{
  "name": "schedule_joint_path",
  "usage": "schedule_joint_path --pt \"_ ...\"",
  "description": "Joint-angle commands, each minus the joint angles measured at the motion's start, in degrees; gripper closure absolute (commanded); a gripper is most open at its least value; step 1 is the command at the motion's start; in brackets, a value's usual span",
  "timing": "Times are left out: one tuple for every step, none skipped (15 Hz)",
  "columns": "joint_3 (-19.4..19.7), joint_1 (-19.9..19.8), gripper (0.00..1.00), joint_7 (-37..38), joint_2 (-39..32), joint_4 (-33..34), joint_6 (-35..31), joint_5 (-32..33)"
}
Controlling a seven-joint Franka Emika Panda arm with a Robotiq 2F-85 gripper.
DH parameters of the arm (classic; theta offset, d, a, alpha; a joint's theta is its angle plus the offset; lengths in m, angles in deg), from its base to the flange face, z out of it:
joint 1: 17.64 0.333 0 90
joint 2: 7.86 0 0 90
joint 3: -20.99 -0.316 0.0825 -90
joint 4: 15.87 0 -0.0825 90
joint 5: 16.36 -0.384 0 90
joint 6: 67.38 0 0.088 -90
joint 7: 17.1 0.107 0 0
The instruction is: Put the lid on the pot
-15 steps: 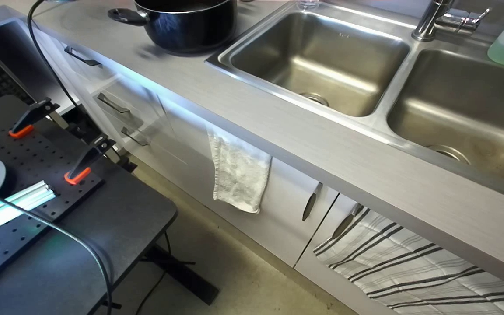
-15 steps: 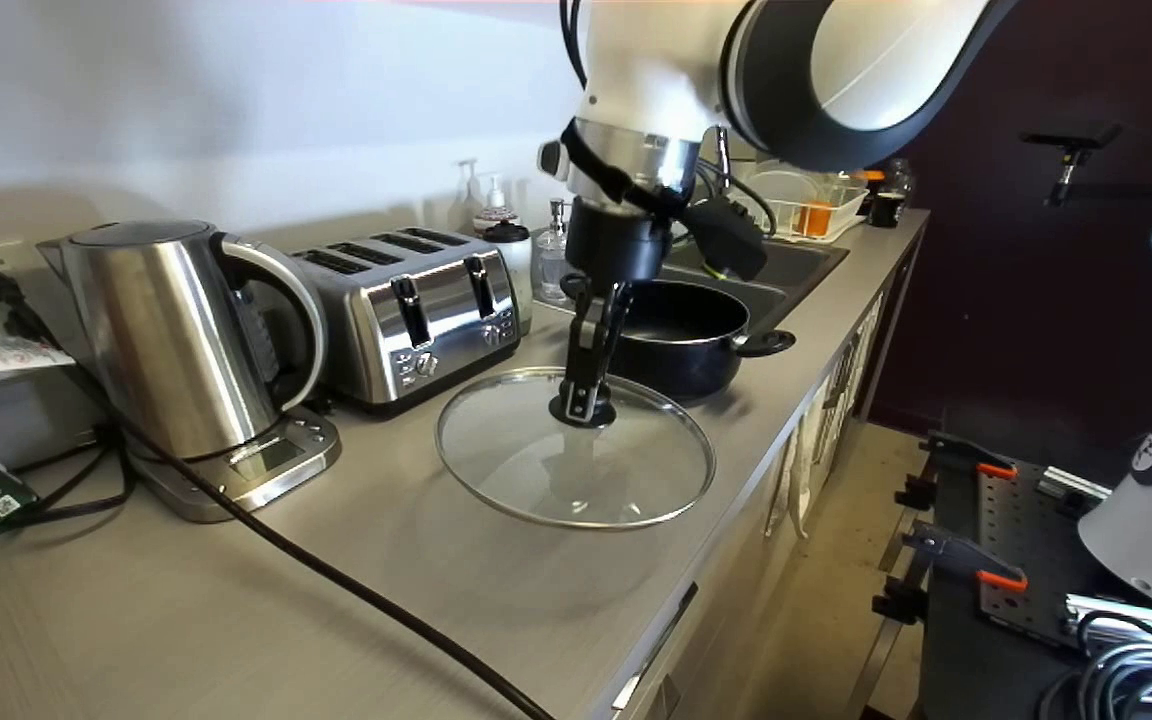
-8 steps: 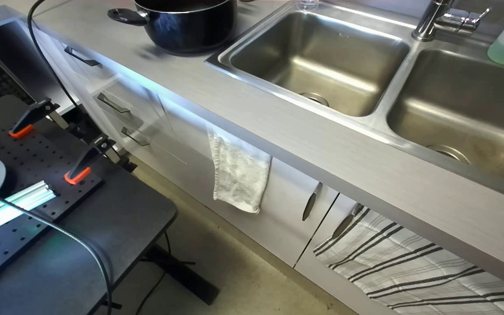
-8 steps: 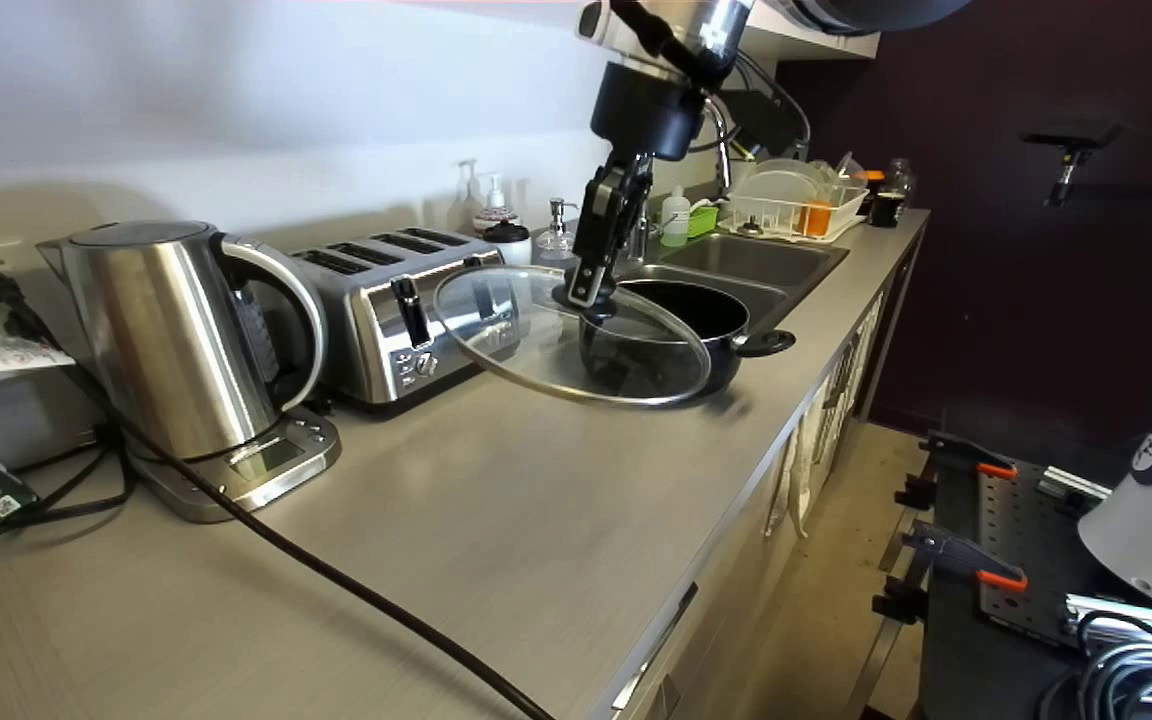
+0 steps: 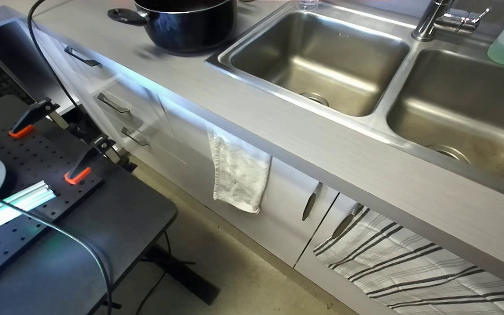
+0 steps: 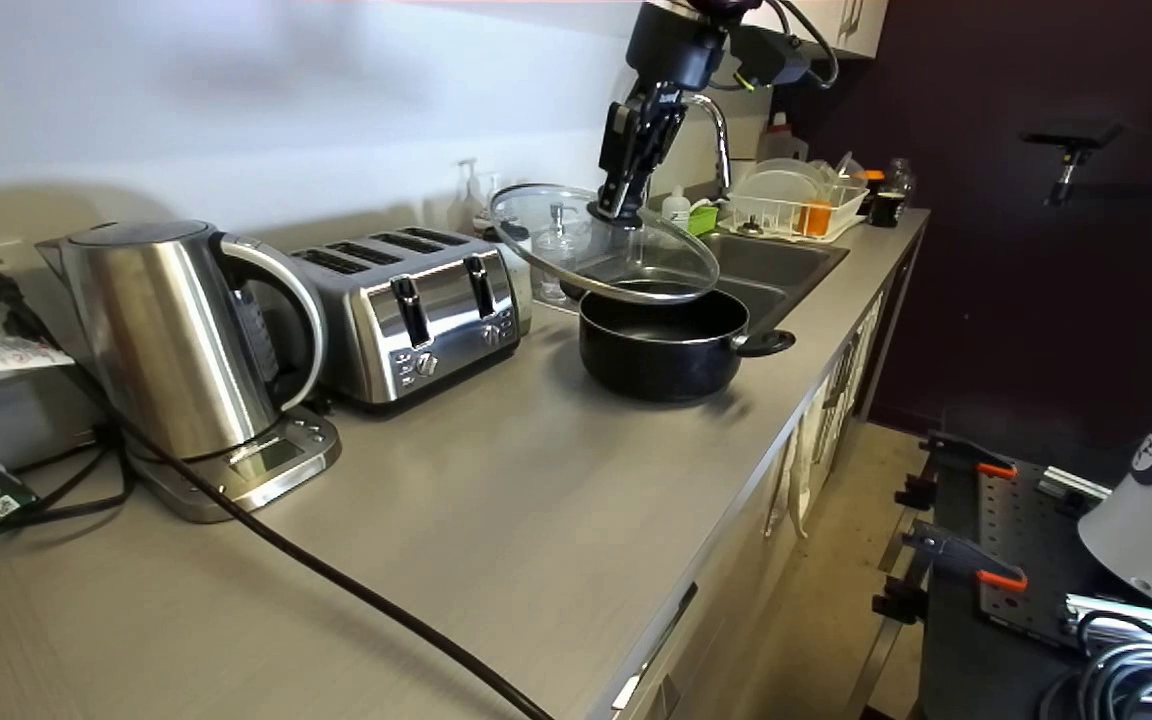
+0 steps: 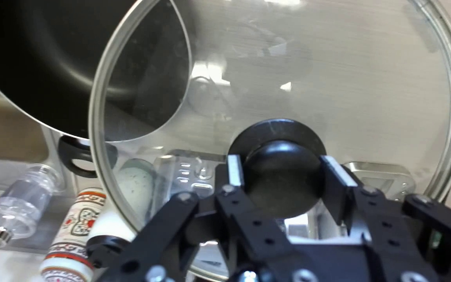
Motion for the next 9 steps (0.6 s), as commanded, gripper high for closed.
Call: schedule_joint_path --pt "0.8 -2.7 0.75 4.2 0.9 2.0 2.9 3.3" --pt "1.0 -3.5 0.75 5.3 0.6 2.3 3.3 4.1" --pt "1.3 -4.3 0.75 6.5 0.2 2.8 3.8 5.0" --pt "1.6 -5.0 0.75 7.6 -0.3 3.3 4.4 5.7" --pt "1.9 -5.7 0.75 8.8 -0.7 3.9 5.0 6.3" --pt "2.3 -6.4 0.75 9.7 -1.2 4.6 5.6 6.7" --pt "2.7 -7.0 0.75 10.6 -1.8 5.2 6.2 7.0" --pt "3.2 -7.5 0.75 11.4 -2.3 5.7 6.7 7.2" --pt "3.7 -7.9 0.75 12.1 -3.1 6.5 7.3 7.2"
